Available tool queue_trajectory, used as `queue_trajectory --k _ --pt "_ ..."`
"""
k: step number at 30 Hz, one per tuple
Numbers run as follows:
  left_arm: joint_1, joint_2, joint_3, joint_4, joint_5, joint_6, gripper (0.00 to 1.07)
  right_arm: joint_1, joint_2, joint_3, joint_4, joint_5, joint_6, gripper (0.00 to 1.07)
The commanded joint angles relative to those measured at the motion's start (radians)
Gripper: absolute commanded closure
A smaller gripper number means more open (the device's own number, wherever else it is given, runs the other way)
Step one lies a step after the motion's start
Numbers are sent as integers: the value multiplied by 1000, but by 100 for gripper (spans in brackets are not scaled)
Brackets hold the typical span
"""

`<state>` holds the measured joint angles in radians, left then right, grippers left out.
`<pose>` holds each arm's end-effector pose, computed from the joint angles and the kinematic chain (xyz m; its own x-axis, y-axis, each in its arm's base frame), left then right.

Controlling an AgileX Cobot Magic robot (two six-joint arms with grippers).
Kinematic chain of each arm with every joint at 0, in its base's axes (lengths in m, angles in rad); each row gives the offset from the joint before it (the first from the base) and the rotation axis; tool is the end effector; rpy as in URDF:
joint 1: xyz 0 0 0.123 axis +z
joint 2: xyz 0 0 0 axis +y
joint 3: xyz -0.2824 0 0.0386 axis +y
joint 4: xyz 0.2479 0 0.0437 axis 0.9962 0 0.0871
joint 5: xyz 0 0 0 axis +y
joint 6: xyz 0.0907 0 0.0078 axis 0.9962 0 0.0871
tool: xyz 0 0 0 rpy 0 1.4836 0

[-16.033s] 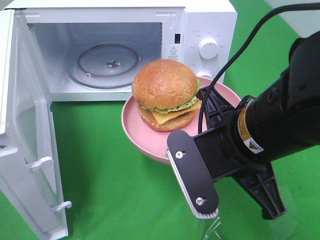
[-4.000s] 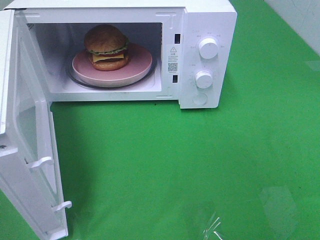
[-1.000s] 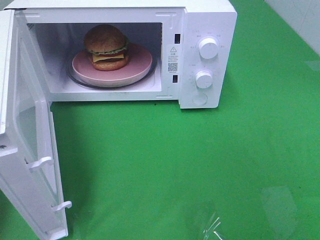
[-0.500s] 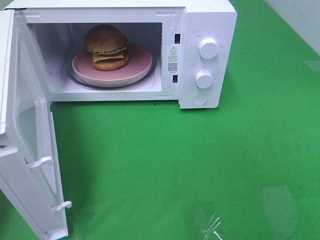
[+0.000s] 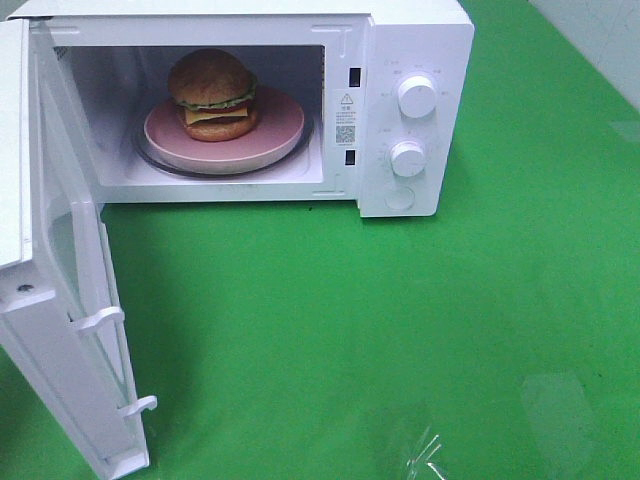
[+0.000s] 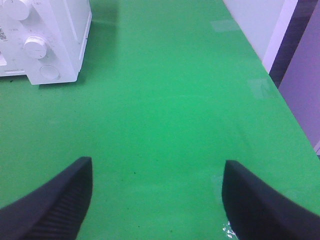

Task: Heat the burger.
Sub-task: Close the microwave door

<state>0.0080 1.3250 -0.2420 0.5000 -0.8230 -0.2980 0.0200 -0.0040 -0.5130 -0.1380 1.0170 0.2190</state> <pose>0.2066 -0.0303 0.1876 -0.2161 0.0523 -0.9750 0.3471 0.9374 -0.0267 -0.0055 -0.0108 0.2850 -0.3802 0.1370 -0.9147 0.1444 0.9856 0.0876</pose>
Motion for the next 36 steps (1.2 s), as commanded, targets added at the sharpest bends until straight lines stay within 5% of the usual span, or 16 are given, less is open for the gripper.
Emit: queue_trajectory --k 1,12,19,36 --pt "0 60 4 26 -81 -8 107 -7 -26 3 -1 -8 -13 37" --pt "-58 171 -10 15 -166 -28 107 -7 -26 3 -1 -8 -13 37" --pt "-254 262 -80 -218 -162 43 107 -7 -26 3 -1 -8 -13 37" --pt "-472 395 -251 -408 -121 88 107 -7 -26 3 -1 -8 -13 37"
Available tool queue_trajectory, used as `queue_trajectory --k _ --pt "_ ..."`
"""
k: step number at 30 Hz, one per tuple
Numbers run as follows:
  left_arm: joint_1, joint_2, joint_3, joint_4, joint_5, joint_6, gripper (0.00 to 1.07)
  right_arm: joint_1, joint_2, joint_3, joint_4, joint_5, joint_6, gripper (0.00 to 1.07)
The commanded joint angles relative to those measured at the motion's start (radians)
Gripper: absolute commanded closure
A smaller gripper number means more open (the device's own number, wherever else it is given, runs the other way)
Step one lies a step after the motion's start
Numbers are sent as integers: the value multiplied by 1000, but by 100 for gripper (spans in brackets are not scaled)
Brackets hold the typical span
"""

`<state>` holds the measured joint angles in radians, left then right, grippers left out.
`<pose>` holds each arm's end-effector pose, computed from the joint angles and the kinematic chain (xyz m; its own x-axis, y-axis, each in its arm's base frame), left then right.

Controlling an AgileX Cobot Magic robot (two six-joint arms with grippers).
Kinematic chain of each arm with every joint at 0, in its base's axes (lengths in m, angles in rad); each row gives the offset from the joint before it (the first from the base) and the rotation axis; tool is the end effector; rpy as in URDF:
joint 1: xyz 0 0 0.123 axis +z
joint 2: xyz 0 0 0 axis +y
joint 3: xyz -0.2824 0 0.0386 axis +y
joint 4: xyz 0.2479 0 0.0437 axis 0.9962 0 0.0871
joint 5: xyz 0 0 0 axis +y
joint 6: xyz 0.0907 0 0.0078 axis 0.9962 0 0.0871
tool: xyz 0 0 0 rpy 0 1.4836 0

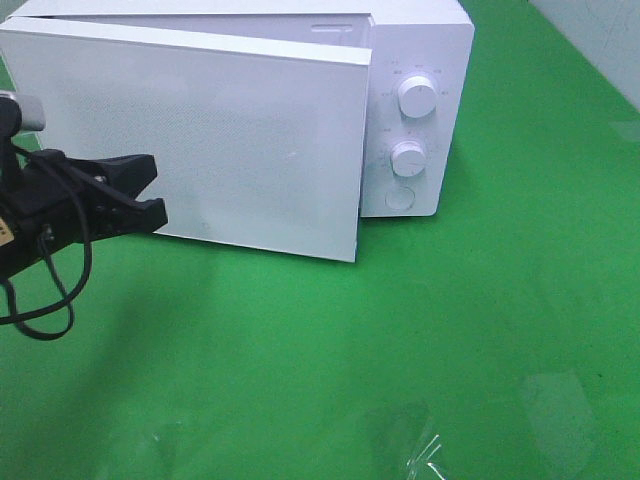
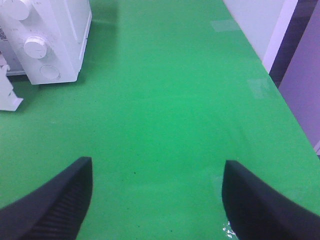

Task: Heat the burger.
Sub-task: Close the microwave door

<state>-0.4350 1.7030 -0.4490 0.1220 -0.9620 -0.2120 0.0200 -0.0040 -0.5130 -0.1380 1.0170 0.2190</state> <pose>0.2527 -0.1274 0.1570 -0.2575 -0.0356 -0.9656 0.4762 0.8648 -0.1589 -0.0055 -0.0108 0.2850 -0.3802 0.1370 -0.9147 0.1444 0.9856 0.0876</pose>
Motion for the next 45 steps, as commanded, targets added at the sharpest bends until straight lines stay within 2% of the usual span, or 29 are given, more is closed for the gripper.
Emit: queue_trajectory --k 1,18,20,32,34,40,45 --pt "-36 23 -61 -36 28 4 107 -7 -26 3 -1 -8 -13 37" --pt "-115 165 -359 -83 145 8 107 -7 -26 3 -1 -8 -13 37" --pt "-116 199 -421 -93 171 -7 107 -7 -26 3 -1 -8 -13 37" --pt "-116 267 -547 -129 187 -2 107 -7 -26 3 -1 -8 -13 37" --pt "-115 300 -594 -136 188 -2 107 -7 -26 3 -1 -8 -13 37" --pt "-112 317 -619 -170 198 1 107 -7 -26 3 -1 -8 -13 37" --pt "-128 292 -615 -109 300 -3 107 -7 -26 3 -1 -8 -13 37"
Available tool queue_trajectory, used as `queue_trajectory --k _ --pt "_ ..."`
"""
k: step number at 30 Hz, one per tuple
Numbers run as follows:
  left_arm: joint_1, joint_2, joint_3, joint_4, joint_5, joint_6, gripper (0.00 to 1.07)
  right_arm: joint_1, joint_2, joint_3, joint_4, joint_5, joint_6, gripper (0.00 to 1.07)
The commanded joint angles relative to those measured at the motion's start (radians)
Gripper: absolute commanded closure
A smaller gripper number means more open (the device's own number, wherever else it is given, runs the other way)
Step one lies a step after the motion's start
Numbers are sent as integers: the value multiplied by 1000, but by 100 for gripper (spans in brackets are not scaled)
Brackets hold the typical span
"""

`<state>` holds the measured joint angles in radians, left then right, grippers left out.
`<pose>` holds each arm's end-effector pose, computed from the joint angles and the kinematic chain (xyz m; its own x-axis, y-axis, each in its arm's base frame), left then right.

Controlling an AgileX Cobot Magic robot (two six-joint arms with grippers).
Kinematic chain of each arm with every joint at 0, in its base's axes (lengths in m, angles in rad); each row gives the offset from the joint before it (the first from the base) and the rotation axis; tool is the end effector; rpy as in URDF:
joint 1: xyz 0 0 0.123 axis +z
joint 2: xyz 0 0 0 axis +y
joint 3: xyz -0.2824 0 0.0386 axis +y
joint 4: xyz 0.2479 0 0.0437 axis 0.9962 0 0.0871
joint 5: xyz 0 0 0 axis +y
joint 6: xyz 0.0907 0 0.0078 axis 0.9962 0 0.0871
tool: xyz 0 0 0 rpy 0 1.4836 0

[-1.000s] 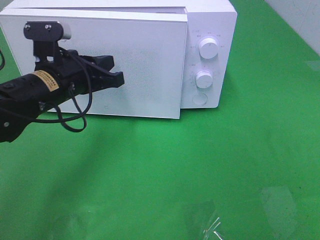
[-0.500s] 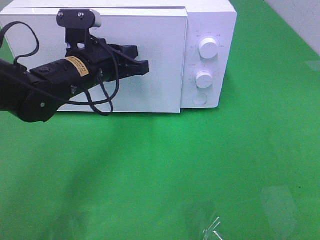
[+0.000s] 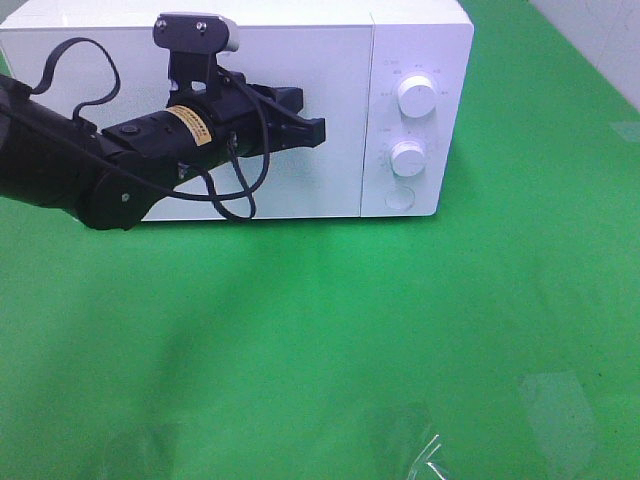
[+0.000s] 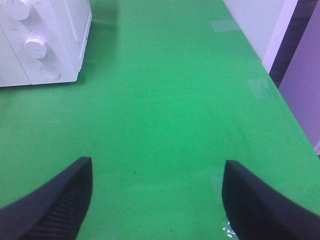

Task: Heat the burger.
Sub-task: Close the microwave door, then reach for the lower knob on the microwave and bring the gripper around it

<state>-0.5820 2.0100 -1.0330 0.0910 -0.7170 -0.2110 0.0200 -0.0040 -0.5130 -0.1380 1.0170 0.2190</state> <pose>0.3474 -0.2351 0.1652 -0.2287 -0.0190 -0.9733 0.5712 0.8070 -0.1500 -0.0055 -0.0108 0.2850 -0.3802 0.1370 -0.9147 0.1444 0.9856 0.0876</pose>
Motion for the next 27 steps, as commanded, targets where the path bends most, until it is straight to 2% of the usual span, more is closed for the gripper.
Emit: queue_trajectory --k 1,4,5,6,7,8,9,10,11,12,13,14,15,16,17,19,22,23,25,26,27 --pt "2 -35 -31 -49 141 -4 107 -7 -26 3 -1 -8 -13 37" --pt "-4 -45 -31 -39 189 -4 107 -7 -26 3 -1 -8 -13 37" --pt "-23 -71 -31 -26 282 -4 107 -7 -26 3 -1 -8 -13 37" --pt "-45 -99 -31 -25 392 -4 102 -7 -26 3 -1 -8 -13 37" --pt "-45 -99 -31 -25 392 -4 102 -7 -26 3 -1 -8 -13 37" --pt "-67 -128 -31 -25 495 -4 94 -7 -26 3 -1 -8 -13 37" --pt "-67 -128 -31 -25 495 -4 94 -7 -26 3 -1 -8 -13 37" --pt "-76 -138 -31 -25 555 -4 87 -7 -26 3 -1 -8 -13 37" --pt "-76 -138 -31 -25 555 -4 87 -7 -26 3 -1 -8 -13 37" --pt "-100 -165 -31 -26 664 -4 67 -7 -26 3 -1 -8 -13 37" --pt "-121 -184 -31 -28 751 -4 41 -7 -26 3 -1 -8 -13 37" --pt "-121 -184 -31 -28 751 -4 41 -7 -26 3 -1 -8 -13 37" --pt "-142 -198 -31 -38 825 -4 17 -7 -26 3 -1 -8 -13 37" --pt "-142 -198 -31 -38 825 -4 17 -7 -26 3 -1 -8 -13 37" --pt "-158 -209 -31 -51 900 -6 6 -7 -26 3 -1 -8 -13 37" --pt "-164 -213 -31 -57 945 -6 6 -7 -26 3 -1 -8 -13 37" --pt "-171 -240 -31 -110 1121 -7 6 -7 -26 3 -1 -8 -13 37" --pt "-171 -240 -31 -110 1121 -7 6 -7 -26 3 -1 -8 -13 37" --pt "-171 -266 -32 -139 1286 -7 6 -7 -26 3 -1 -8 -13 37" --pt "-171 -266 -32 -139 1286 -7 6 -7 -26 3 -1 -8 -13 37" --pt "-171 -280 -34 -136 1421 -4 6 -7 -26 3 -1 -8 -13 37"
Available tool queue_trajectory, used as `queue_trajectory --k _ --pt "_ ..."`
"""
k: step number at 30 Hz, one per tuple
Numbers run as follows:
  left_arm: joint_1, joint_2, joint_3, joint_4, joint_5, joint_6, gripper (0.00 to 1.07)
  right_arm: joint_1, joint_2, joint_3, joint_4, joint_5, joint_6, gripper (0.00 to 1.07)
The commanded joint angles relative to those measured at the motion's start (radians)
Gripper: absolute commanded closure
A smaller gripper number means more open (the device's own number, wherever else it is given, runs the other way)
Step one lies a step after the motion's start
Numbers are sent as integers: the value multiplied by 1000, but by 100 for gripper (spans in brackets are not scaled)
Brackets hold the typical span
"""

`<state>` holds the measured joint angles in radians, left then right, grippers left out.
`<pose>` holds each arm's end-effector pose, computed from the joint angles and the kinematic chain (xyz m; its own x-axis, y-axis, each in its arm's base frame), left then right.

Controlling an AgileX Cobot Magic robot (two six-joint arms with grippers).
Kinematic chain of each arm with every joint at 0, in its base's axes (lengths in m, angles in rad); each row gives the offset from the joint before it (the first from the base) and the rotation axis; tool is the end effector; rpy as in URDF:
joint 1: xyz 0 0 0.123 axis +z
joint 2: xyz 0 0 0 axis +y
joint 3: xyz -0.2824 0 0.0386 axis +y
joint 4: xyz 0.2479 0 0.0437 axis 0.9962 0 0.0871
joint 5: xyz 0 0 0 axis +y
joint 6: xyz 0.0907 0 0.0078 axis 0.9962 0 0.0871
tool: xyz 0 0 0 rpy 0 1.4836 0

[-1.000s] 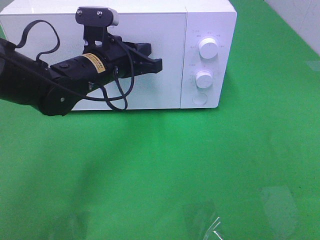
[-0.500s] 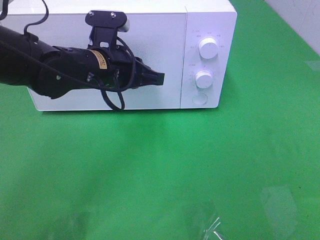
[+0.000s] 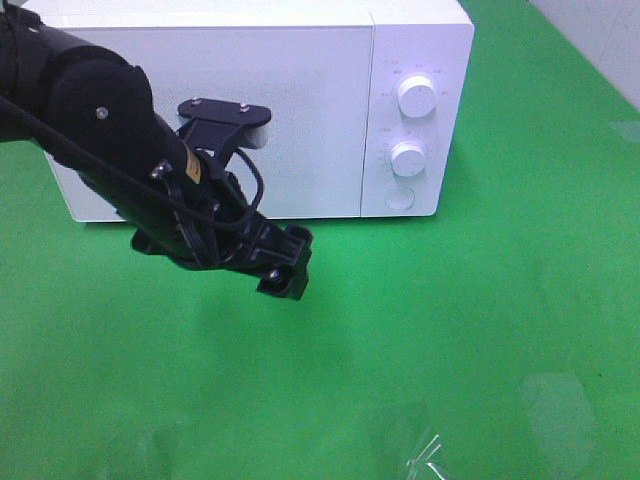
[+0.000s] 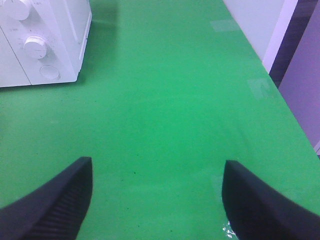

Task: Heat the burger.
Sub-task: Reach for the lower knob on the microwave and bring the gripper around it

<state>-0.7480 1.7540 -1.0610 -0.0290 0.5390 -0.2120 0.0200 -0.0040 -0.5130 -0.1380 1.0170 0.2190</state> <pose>0.2524 -0.2360 0.1860 -0.8095 0.4310 -0.3987 0.5088 0.8538 -0.1102 -0.0055 -0.0108 0.2850 -0.3802 0.1370 -0.9147 0.1444 0.9856 0.0876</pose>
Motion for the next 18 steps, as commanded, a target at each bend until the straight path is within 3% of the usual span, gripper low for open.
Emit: queue_trajectory --k 1,2,5,11,15,16,18 --pt "-5 -24 -6 -16 165 -3 6 -7 -26 3 -1 -8 -13 37" --pt "-4 -37 -7 -7 283 -2 7 -7 -26 3 -1 -8 -13 37" --pt "-4 -56 -7 0 386 -2 7 -7 -26 3 -1 -8 -13 37" --pt "6 -128 -7 15 469 -2 7 -7 -26 3 -1 -8 -13 37" --pt "85 -202 -7 11 513 2 7 -7 -26 3 -1 -8 -13 37" --pt "156 -244 -7 11 548 28 7 -7 -26 3 -1 -8 -13 37" --pt "188 -261 -7 6 563 50 7 -7 -26 3 -1 -8 -13 37"
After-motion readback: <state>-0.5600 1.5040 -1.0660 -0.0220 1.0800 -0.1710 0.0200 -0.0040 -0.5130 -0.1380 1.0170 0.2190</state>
